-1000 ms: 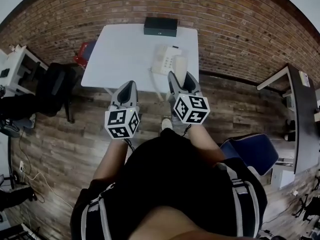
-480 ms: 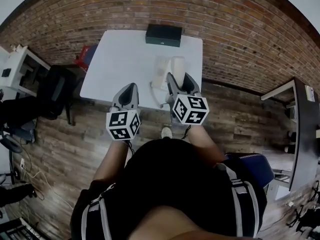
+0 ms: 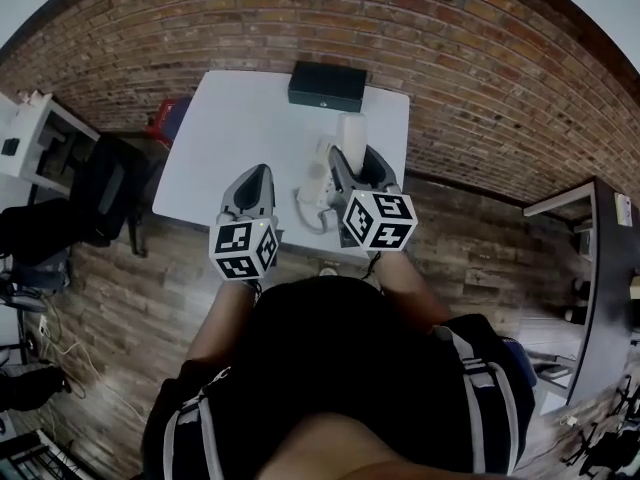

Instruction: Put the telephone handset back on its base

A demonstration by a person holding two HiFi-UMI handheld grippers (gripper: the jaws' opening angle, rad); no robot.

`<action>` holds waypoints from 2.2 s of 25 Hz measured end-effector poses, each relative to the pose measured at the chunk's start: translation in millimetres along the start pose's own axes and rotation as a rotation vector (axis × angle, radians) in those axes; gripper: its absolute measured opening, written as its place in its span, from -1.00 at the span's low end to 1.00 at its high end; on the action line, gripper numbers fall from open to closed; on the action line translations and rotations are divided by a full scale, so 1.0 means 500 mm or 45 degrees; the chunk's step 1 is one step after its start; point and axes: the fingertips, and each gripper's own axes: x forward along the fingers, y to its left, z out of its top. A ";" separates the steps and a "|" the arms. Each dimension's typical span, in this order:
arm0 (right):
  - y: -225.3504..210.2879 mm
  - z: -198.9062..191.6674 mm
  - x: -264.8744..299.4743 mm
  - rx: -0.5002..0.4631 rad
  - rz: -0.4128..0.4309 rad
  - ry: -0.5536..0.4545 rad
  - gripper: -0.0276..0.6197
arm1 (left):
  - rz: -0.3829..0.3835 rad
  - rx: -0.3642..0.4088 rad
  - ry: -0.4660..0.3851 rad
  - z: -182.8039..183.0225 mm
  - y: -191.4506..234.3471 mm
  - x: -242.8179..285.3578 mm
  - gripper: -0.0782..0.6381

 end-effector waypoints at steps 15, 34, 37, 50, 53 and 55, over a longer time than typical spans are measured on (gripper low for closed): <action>-0.031 -0.033 0.118 0.027 -0.168 0.090 -0.26 | -0.119 -0.020 0.078 -0.016 0.084 0.122 -0.78; -0.062 -0.197 0.198 0.064 -0.373 0.310 -0.26 | -0.217 -0.035 0.126 -0.024 0.154 0.162 -0.78; -0.067 -0.231 0.207 0.102 -0.385 0.359 -0.26 | -0.202 -0.039 0.132 -0.029 0.168 0.159 -0.78; -0.118 -0.339 0.239 0.227 -0.573 0.547 -0.26 | -0.150 -0.044 0.155 -0.043 0.205 0.157 -0.78; -0.128 -0.369 0.243 0.227 -0.605 0.592 -0.26 | -0.139 -0.043 0.163 -0.048 0.210 0.156 -0.78; -0.134 -0.387 0.244 0.219 -0.626 0.618 -0.26 | -0.132 -0.044 0.170 -0.052 0.213 0.154 -0.78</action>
